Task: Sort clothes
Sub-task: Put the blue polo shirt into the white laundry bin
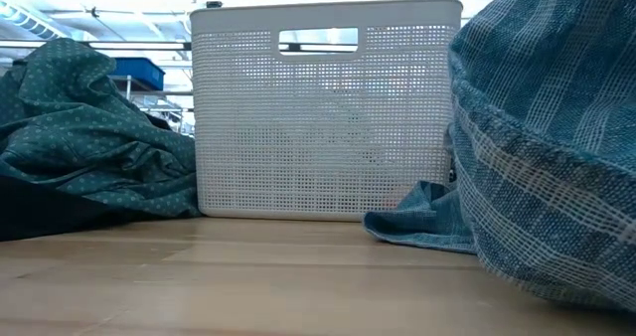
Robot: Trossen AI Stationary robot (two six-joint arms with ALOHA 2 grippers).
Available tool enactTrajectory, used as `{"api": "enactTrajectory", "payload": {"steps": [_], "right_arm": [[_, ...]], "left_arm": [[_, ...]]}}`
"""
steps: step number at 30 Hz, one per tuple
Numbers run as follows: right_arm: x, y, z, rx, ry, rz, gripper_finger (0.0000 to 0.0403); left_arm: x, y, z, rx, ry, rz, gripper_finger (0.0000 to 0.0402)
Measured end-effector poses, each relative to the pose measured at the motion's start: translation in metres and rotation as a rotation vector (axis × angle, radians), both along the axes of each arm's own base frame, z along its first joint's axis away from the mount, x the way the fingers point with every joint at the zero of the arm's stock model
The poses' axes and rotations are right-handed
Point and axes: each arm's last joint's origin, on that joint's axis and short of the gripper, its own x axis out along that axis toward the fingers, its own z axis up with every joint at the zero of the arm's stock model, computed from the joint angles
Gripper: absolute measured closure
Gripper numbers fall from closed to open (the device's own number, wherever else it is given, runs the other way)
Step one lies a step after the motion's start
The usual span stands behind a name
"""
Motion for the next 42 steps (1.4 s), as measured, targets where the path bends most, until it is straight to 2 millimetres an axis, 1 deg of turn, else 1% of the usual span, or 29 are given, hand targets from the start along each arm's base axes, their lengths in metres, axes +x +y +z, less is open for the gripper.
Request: {"api": "enactTrajectory", "payload": {"steps": [2,5,7,8,10,12,13,15,16,19,21,24,27,31,34,37,42], "right_arm": [[-0.001,0.003,-0.022,0.056,-0.033,-0.004,0.0259],[-0.002,0.001,-0.05,0.099,-0.058,-0.02,0.0259],[-0.005,-0.002,-0.064,0.089,-0.05,-0.032,0.0259],[-0.006,-0.003,-0.069,0.08,-0.044,-0.034,0.026],[-0.006,-0.004,-0.071,0.065,-0.049,-0.041,0.0268],[-0.005,-0.004,-0.07,0.057,-0.071,-0.018,0.0293],[-0.005,-0.003,-0.069,0.055,-0.089,-0.001,0.0315],[-0.002,0.0,-0.066,0.059,-0.145,0.046,0.037],[-0.001,0.001,-0.064,0.063,-0.183,0.074,0.0385],[0.003,0.005,-0.058,0.08,-0.273,0.13,0.0398],[0.002,0.004,-0.055,0.074,-0.296,0.151,0.0401],[-0.003,0.0,-0.058,0.052,-0.23,0.148,0.0394],[-0.008,-0.005,-0.058,0.031,-0.182,0.148,0.0384],[-0.015,-0.015,-0.054,0.012,-0.145,0.127,0.0356],[-0.019,-0.02,-0.051,0.01,-0.127,0.091,0.0324],[-0.019,-0.022,-0.051,-0.022,-0.152,0.049,0.0281],[-0.013,-0.02,-0.06,-0.057,-0.12,0.032,0.0204]], "left_arm": [[0.001,0.0,0.004,-0.019,-0.034,0.002,0.0201],[0.002,0.001,0.008,-0.036,-0.078,0.038,0.0201],[0.002,0.002,0.01,-0.049,-0.101,0.093,0.0201],[0.002,0.003,0.01,-0.061,-0.106,0.124,0.0201],[0.004,0.004,0.009,-0.073,-0.109,0.187,0.0201],[0.007,0.004,0.006,-0.076,-0.108,0.236,0.0201],[0.01,0.003,0.003,-0.085,-0.109,0.26,0.0201],[0.017,0.001,-0.003,-0.107,-0.103,0.301,0.0201],[0.021,0.0,-0.007,-0.126,-0.097,0.314,0.0201],[0.033,-0.003,-0.02,-0.182,-0.073,0.338,0.0201],[0.041,-0.007,-0.03,-0.213,-0.055,0.349,0.0201],[0.049,-0.012,-0.04,-0.251,-0.048,0.357,0.0201],[0.054,-0.015,-0.042,-0.29,-0.072,0.354,0.0201],[0.057,-0.013,-0.043,-0.243,-0.071,0.35,0.0201],[0.059,-0.008,-0.043,-0.215,-0.07,0.348,0.0201],[0.062,-0.005,-0.043,-0.218,-0.052,0.282,0.0201],[0.064,-0.005,-0.044,-0.218,-0.026,0.172,0.0201]]}}
